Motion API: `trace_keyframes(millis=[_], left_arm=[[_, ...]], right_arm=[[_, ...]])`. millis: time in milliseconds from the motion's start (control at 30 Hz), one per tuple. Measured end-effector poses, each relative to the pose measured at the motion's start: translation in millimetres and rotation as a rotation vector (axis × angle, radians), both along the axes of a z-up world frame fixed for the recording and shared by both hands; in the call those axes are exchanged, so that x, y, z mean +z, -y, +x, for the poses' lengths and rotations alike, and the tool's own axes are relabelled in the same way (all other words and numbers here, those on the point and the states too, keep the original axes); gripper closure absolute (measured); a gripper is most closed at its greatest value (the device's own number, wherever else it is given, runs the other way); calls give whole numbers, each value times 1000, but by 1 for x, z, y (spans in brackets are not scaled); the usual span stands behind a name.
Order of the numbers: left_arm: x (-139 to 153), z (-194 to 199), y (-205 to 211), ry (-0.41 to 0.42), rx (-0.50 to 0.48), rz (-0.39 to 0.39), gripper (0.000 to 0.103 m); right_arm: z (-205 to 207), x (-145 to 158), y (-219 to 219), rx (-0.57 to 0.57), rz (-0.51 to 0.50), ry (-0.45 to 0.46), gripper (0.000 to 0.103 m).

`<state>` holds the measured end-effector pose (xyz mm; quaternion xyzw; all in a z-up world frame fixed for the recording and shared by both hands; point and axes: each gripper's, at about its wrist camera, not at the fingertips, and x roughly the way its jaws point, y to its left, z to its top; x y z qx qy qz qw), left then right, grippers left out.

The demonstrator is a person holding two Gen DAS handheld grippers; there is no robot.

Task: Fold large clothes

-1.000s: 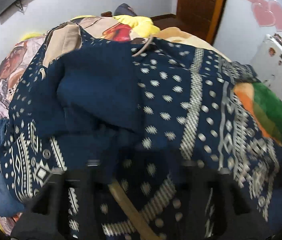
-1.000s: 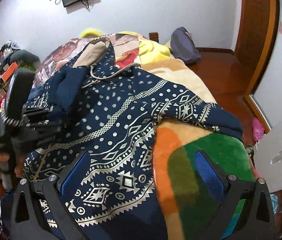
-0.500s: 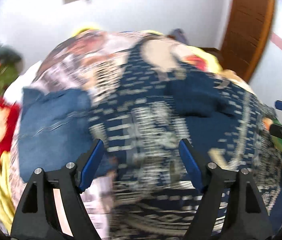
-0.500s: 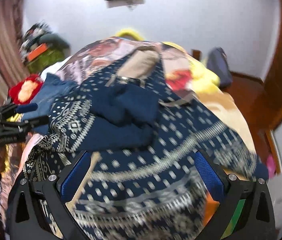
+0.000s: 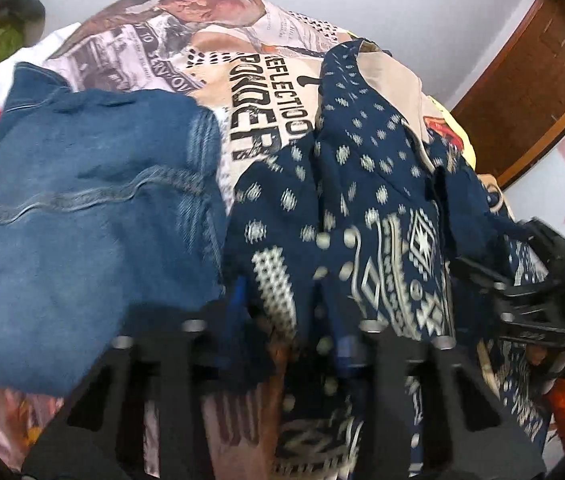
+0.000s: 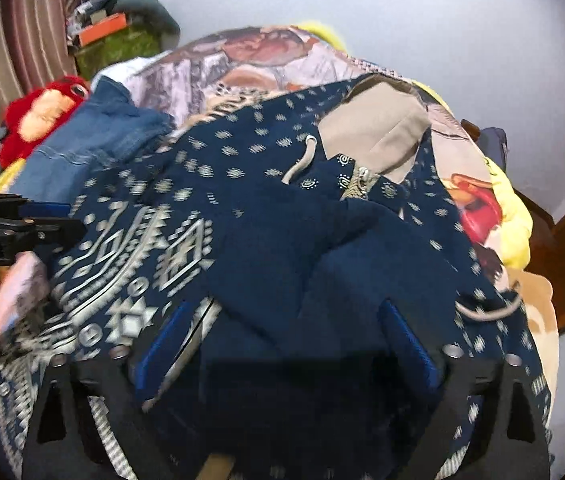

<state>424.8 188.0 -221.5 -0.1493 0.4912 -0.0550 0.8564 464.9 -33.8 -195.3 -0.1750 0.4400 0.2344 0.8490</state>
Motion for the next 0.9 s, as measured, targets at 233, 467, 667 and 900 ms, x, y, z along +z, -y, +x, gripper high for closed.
trace_keyframes(millis=[233,467,667,900], left_arm=[[24,21,5,92,30,142,97],[44,35,21,118,28,412,98],[2,47,19,-1,59,530,98],[-4,50,19,-25,90,532,97]], right_arm=[[11,-2,-3,10,51,23,79],[7,31,48,-77,156,47,87],[-4,54,116,-198,178,80,88],[-2,29,192,-330,122,12,91]])
